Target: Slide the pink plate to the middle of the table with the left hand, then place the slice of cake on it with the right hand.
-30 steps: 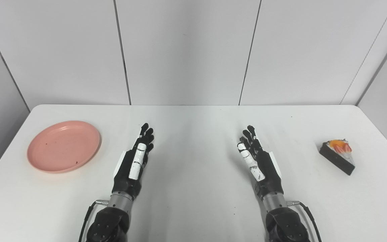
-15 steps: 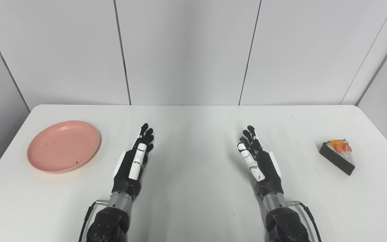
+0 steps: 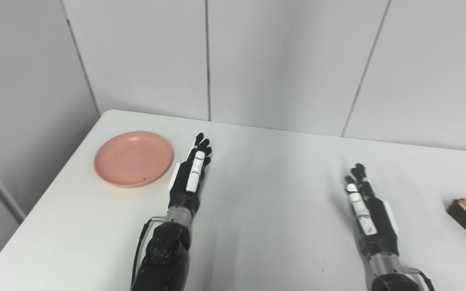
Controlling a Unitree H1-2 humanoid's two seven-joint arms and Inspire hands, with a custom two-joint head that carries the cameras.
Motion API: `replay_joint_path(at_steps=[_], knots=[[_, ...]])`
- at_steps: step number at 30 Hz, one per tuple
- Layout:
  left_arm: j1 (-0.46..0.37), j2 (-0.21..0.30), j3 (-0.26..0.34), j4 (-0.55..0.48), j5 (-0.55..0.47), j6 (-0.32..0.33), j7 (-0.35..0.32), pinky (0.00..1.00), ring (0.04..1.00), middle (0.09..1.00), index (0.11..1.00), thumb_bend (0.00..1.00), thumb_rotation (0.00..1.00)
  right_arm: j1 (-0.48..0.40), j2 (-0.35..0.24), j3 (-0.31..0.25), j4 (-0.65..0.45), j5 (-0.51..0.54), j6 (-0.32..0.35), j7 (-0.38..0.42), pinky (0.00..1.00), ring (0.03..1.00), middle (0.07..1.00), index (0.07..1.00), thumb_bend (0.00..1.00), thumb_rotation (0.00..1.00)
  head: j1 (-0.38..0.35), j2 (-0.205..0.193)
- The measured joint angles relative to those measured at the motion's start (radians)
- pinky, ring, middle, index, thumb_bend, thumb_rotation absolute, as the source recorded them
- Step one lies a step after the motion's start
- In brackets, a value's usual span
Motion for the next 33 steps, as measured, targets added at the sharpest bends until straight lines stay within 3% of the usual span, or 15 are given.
replay_joint_path(at_steps=[5, 13, 22, 28, 33], knots=[[0.001, 0.043, 0.039, -0.044, -0.004, 0.022, 0.016, 0.95, 0.896, 0.886, 0.884, 0.68, 1.0, 0.002, 0.002, -0.01, -0.009, 0.032, 0.0, 0.001, 1.0, 0.971, 0.994, 1.0, 0.45, 0.7, -0.008, -0.011], [-0.03, 0.135, 0.139, -0.121, -0.015, 0.027, 0.074, 0.85, 0.8, 0.8, 0.803, 0.66, 1.0, 0.019, 0.002, -0.01, -0.03, 0.027, 0.001, -0.004, 1.0, 0.97, 0.993, 1.0, 0.4, 0.68, 0.002, -0.029], [-0.048, 0.202, 0.211, -0.154, -0.015, 0.034, 0.133, 0.85, 0.796, 0.796, 0.804, 0.68, 1.0, 0.032, 0.007, -0.003, -0.052, 0.025, 0.024, -0.005, 1.0, 0.981, 0.997, 1.0, 0.39, 0.66, -0.005, -0.034], [-0.076, 0.253, 0.287, -0.056, -0.038, 0.001, 0.169, 0.85, 0.792, 0.781, 0.795, 0.64, 1.0, 0.033, 0.007, -0.002, -0.053, 0.022, 0.024, -0.006, 1.0, 0.974, 0.997, 1.0, 0.38, 0.67, -0.005, -0.034], [-0.084, 0.293, 0.305, 0.062, -0.042, -0.049, 0.178, 0.89, 0.803, 0.798, 0.816, 0.67, 1.0, 0.038, 0.007, -0.002, -0.059, 0.012, 0.025, -0.009, 1.0, 0.975, 0.997, 1.0, 0.37, 0.68, -0.005, -0.034]])
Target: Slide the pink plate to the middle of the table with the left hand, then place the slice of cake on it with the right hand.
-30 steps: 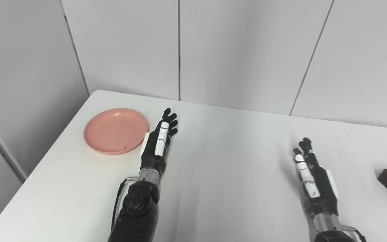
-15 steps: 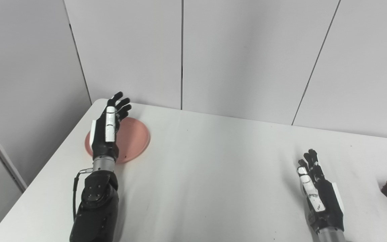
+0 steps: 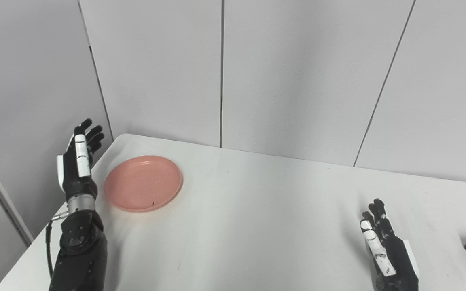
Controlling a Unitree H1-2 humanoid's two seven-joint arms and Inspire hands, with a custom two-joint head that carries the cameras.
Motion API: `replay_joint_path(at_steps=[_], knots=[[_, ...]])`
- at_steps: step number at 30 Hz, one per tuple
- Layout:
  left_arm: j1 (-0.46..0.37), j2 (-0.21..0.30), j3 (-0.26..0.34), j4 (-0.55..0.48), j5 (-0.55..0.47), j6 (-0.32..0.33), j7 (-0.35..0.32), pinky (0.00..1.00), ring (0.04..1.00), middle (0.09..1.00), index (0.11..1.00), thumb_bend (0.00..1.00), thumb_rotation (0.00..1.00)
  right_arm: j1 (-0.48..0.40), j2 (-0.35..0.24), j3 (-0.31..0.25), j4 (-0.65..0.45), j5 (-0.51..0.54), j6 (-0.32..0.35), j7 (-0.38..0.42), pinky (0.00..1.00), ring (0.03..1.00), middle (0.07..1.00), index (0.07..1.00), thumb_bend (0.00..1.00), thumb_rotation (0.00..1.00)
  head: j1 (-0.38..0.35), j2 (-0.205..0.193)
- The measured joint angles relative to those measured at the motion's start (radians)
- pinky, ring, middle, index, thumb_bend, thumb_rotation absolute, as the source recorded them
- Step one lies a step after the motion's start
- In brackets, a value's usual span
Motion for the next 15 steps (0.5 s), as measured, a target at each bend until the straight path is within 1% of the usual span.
replay_joint_path(at_steps=[3, 4, 5, 6, 7, 9, 12, 15], knots=[[-0.001, 0.019, 0.0, 0.052, -0.002, -0.014, 0.0, 0.9, 0.812, 0.813, 0.836, 0.68, 1.0, 0.006, 0.0, 0.002, -0.008, -0.002, 0.004, 0.0, 1.0, 0.976, 0.999, 1.0, 0.38, 0.69, 0.002, 0.002], [-0.003, 0.022, 0.0, 0.065, -0.002, -0.024, 0.0, 0.88, 0.812, 0.814, 0.839, 0.68, 1.0, 0.007, 0.0, 0.002, -0.009, -0.003, 0.004, 0.0, 1.0, 0.975, 0.999, 1.0, 0.36, 0.69, 0.003, 0.0], [-0.005, 0.025, -0.001, 0.08, -0.002, -0.033, 0.0, 0.88, 0.818, 0.818, 0.843, 0.69, 1.0, 0.008, 0.0, 0.002, -0.009, -0.005, 0.004, 0.0, 1.0, 0.975, 1.0, 1.0, 0.35, 0.69, 0.003, 0.0], [-0.007, 0.03, -0.002, 0.101, -0.003, -0.045, 0.0, 0.9, 0.833, 0.829, 0.852, 0.69, 1.0, 0.008, 0.0, 0.003, -0.01, -0.008, 0.004, 0.0, 1.0, 0.977, 1.0, 1.0, 0.36, 0.69, 0.005, 0.0], [-0.011, 0.033, -0.003, 0.121, -0.007, -0.053, -0.001, 0.9, 0.835, 0.83, 0.853, 0.69, 1.0, 0.008, 0.0, 0.004, -0.009, -0.009, 0.004, 0.0, 1.0, 0.977, 1.0, 1.0, 0.36, 0.69, 0.005, 0.0], [-0.017, 0.038, -0.004, 0.152, -0.015, -0.055, -0.001, 0.92, 0.839, 0.83, 0.85, 0.7, 1.0, 0.007, 0.0, 0.004, -0.009, -0.008, 0.004, 0.0, 1.0, 0.979, 1.0, 1.0, 0.35, 0.69, 0.005, 0.0], [-0.021, 0.041, -0.009, 0.174, -0.018, -0.053, -0.002, 0.94, 0.859, 0.848, 0.871, 0.7, 1.0, 0.007, 0.001, 0.004, -0.01, -0.006, 0.004, 0.0, 1.0, 0.978, 1.0, 1.0, 0.36, 0.67, 0.005, 0.0], [-0.022, 0.043, -0.02, 0.177, -0.02, -0.048, -0.007, 0.97, 0.912, 0.893, 0.915, 0.72, 1.0, 0.008, 0.002, 0.003, -0.011, -0.004, 0.004, 0.0, 1.0, 0.979, 1.0, 1.0, 0.35, 0.67, 0.006, 0.003]])
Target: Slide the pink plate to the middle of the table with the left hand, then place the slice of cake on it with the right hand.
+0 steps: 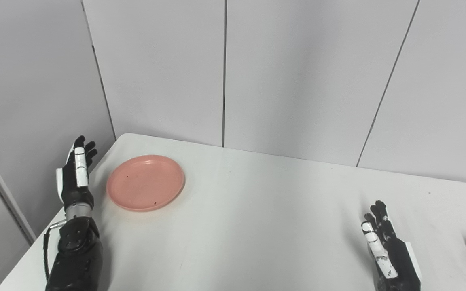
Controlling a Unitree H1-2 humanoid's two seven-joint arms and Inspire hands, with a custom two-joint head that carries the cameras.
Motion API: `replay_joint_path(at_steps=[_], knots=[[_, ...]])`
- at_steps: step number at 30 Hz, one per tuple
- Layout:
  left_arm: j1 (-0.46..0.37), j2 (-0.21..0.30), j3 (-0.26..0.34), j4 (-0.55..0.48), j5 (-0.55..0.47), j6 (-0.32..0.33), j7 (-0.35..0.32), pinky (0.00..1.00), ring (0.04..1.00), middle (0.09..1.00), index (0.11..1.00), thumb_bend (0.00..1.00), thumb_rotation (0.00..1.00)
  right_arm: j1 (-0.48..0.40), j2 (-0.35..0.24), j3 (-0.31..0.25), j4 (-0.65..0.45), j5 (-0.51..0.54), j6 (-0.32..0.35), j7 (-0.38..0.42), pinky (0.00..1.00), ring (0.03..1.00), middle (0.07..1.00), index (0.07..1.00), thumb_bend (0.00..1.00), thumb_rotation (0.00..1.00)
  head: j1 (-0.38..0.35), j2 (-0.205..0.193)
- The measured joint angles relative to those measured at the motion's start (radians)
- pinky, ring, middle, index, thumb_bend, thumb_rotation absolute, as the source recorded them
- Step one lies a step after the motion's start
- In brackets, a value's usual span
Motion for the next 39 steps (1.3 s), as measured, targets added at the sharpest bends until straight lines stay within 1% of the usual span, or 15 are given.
replay_joint_path(at_steps=[3, 5, 9, 14, 20, 23, 27, 29, 30, 32, 35, 37, 39], knots=[[-0.008, 0.007, -0.016, 0.047, -0.018, -0.001, -0.033, 0.99, 0.941, 0.928, 0.944, 0.72, 1.0, 0.001, 0.001, 0.0, -0.001, 0.001, 0.001, 0.0, 1.0, 0.979, 1.0, 1.0, 0.33, 0.67, 0.0, 0.002], [-0.01, 0.007, -0.02, 0.077, -0.022, -0.001, -0.046, 1.0, 0.976, 0.961, 0.975, 0.71, 1.0, 0.002, 0.001, 0.0, -0.002, 0.001, 0.001, 0.0, 1.0, 0.979, 1.0, 1.0, 0.34, 0.66, 0.0, 0.002], [-0.026, 0.011, -0.026, 0.121, -0.051, 0.0, -0.085, 1.0, 0.999, 0.996, 0.998, 0.72, 1.0, 0.004, 0.0, 0.0, -0.004, 0.001, 0.002, 0.0, 1.0, 0.977, 0.999, 1.0, 0.35, 0.67, 0.003, 0.006], [-0.034, 0.015, -0.026, 0.133, -0.094, 0.003, -0.137, 1.0, 1.0, 1.0, 1.0, 0.72, 1.0, 0.004, -0.001, 0.0, -0.004, 0.003, 0.002, 0.001, 1.0, 0.983, 1.0, 1.0, 0.35, 0.69, 0.003, 0.005], [-0.043, 0.015, -0.039, 0.14, -0.11, 0.022, -0.166, 1.0, 1.0, 1.0, 1.0, 0.73, 1.0, 0.004, -0.001, -0.001, -0.004, 0.009, 0.002, 0.005, 1.0, 0.976, 0.997, 1.0, 0.36, 0.67, 0.005, 0.003], [-0.05, 0.012, -0.035, 0.14, -0.139, 0.041, -0.192, 1.0, 1.0, 1.0, 1.0, 0.74, 1.0, 0.003, -0.001, -0.002, -0.004, 0.012, 0.002, 0.005, 1.0, 0.978, 0.999, 1.0, 0.36, 0.68, 0.005, 0.005], [-0.056, 0.006, -0.031, 0.138, -0.166, 0.065, -0.201, 1.0, 1.0, 0.998, 1.0, 0.75, 1.0, 0.003, -0.001, -0.001, -0.004, 0.009, 0.002, 0.005, 1.0, 0.978, 0.997, 1.0, 0.36, 0.68, 0.005, 0.006], [-0.059, 0.004, -0.027, 0.136, -0.177, 0.079, -0.204, 0.97, 0.979, 0.976, 0.994, 0.76, 1.0, 0.003, -0.001, -0.002, -0.004, 0.013, 0.002, 0.005, 1.0, 0.98, 0.999, 1.0, 0.35, 0.68, 0.006, 0.008], [-0.06, 0.003, -0.025, 0.135, -0.181, 0.082, -0.203, 0.95, 0.956, 0.954, 0.973, 0.77, 1.0, 0.003, -0.001, -0.002, -0.004, 0.016, 0.002, 0.006, 1.0, 0.978, 0.997, 1.0, 0.36, 0.68, 0.006, 0.009], [-0.06, -0.001, -0.022, 0.133, -0.191, 0.084, -0.202, 0.93, 0.942, 0.942, 0.959, 0.78, 1.0, 0.003, -0.001, -0.003, -0.004, 0.019, 0.002, 0.006, 1.0, 0.976, 0.996, 1.0, 0.36, 0.68, 0.006, 0.009], [-0.061, -0.009, -0.014, 0.123, -0.199, 0.094, -0.195, 0.87, 0.89, 0.897, 0.911, 0.78, 1.0, 0.003, -0.002, -0.003, -0.003, 0.02, 0.002, 0.006, 1.0, 0.975, 0.995, 1.0, 0.35, 0.68, 0.006, 0.009], [-0.061, -0.015, -0.008, 0.105, -0.215, 0.121, -0.194, 0.82, 0.858, 0.876, 0.889, 0.79, 1.0, 0.003, -0.002, -0.003, -0.003, 0.02, 0.002, 0.006, 1.0, 0.974, 0.994, 1.0, 0.34, 0.69, 0.006, 0.009], [-0.061, -0.021, -0.005, 0.092, -0.222, 0.141, -0.195, 0.79, 0.837, 0.862, 0.88, 0.78, 1.0, 0.003, -0.002, -0.003, -0.003, 0.021, 0.002, 0.006, 1.0, 0.975, 0.996, 1.0, 0.35, 0.68, 0.005, 0.011]])
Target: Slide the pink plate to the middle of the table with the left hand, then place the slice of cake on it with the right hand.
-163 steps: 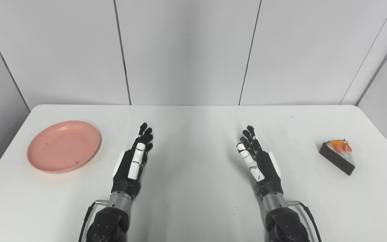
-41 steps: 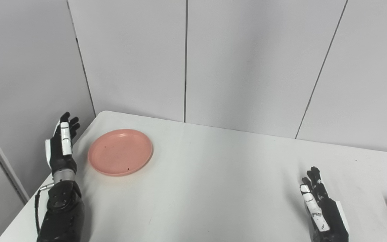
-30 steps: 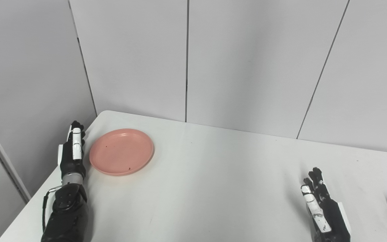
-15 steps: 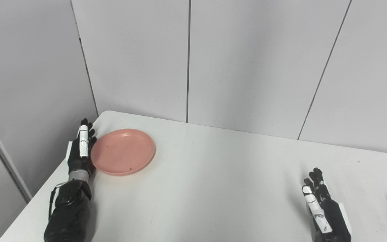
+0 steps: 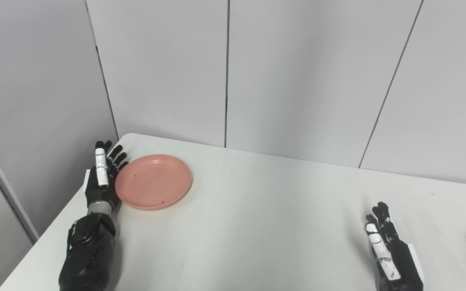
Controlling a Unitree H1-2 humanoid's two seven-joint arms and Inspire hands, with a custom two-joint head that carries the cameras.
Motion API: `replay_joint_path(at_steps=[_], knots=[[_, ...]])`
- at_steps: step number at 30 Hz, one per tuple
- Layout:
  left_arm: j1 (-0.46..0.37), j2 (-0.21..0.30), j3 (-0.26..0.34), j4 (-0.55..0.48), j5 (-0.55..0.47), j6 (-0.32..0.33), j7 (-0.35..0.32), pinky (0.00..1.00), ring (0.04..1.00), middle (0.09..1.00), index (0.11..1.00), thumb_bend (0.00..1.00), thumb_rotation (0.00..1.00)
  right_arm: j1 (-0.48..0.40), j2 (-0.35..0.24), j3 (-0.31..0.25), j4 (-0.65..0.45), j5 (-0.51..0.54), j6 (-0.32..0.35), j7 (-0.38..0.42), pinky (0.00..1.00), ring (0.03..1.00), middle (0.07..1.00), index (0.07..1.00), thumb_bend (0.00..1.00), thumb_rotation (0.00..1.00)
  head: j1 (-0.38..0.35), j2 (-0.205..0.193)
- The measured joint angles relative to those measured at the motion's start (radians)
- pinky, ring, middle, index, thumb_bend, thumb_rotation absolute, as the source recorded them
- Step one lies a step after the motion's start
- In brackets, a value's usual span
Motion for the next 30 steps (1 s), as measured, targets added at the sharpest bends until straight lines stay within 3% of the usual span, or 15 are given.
replay_joint_path(at_steps=[8, 17, 30], knots=[[0.001, -0.014, -0.019, -0.038, -0.009, 0.052, -0.001, 0.79, 0.816, 0.837, 0.858, 0.78, 1.0, -0.001, 0.0, -0.001, 0.001, 0.004, 0.0, 0.0, 1.0, 0.975, 0.995, 1.0, 0.36, 0.67, -0.003, 0.003], [0.001, -0.048, -0.057, -0.057, -0.004, 0.06, -0.031, 0.78, 0.828, 0.844, 0.862, 0.78, 0.98, -0.001, 0.0, -0.002, 0.0, 0.003, 0.011, -0.002, 1.0, 0.966, 0.99, 1.0, 0.37, 0.65, -0.003, 0.008], [0.024, -0.111, -0.144, -0.146, 0.092, 0.099, -0.007, 0.82, 0.845, 0.856, 0.868, 0.78, 0.98, -0.001, -0.001, -0.002, -0.002, -0.006, 0.012, -0.004, 1.0, 0.962, 0.985, 1.0, 0.4, 0.7, -0.018, 0.02]])
